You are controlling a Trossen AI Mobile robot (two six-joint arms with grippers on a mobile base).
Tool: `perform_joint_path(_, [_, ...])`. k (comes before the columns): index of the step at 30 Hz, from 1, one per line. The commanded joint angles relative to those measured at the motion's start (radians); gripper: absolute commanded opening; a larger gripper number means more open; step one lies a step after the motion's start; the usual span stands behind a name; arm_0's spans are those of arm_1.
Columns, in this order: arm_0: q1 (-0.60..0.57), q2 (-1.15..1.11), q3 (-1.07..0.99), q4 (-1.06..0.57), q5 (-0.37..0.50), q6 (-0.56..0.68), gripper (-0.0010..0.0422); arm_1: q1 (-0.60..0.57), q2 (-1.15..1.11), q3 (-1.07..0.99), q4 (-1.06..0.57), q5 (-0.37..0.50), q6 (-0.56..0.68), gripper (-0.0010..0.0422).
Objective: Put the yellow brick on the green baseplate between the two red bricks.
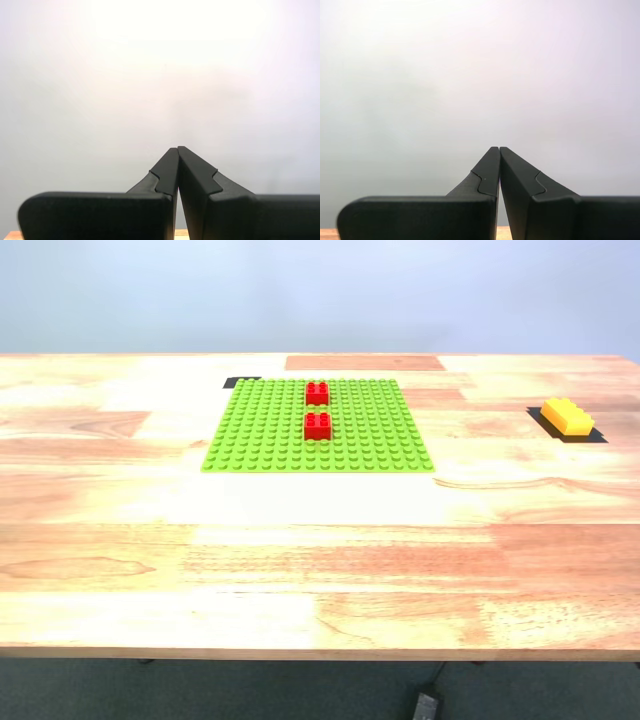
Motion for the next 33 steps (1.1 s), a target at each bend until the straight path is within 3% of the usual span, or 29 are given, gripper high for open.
perform_joint_path(1, [0.0, -0.002, 0.0, 0.0, 0.003, -0.001, 0.0, 0.0, 0.0, 0.0, -0.001, 0.0, -0.005, 0.0])
perform_joint_path(9, [0.0, -0.021, -0.006, -0.016, 0.023, 0.001, 0.0, 0.002, -0.001, 0.016, -0.004, 0.0, -0.011, 0.0])
perform_joint_path(13, [0.0, -0.045, 0.035, -0.124, 0.209, 0.005, 0.0, 0.002, -0.001, 0.048, -0.083, -0.001, -0.004, 0.0])
perform_joint_path(17, [0.0, -0.065, 0.143, -0.407, 0.394, 0.079, 0.0, 0.005, 0.021, 0.149, -0.326, 0.0, -0.003, 0.0])
perform_joint_path(23, [-0.001, -0.076, 0.368, -0.966, 0.563, 0.29, 0.0, 0.005, 0.12, 0.362, -0.716, 0.0, -0.011, 0.0])
perform_joint_path(29, [-0.003, -0.083, 0.532, -1.337, 0.648, 0.431, 0.0, 0.006, 0.233, 0.549, -0.979, -0.001, -0.084, 0.0])
perform_joint_path(33, [-0.003, -0.098, 0.587, -1.473, 0.697, 0.454, 0.0, 0.005, 0.302, 0.677, -1.178, -0.002, -0.095, 0.0])
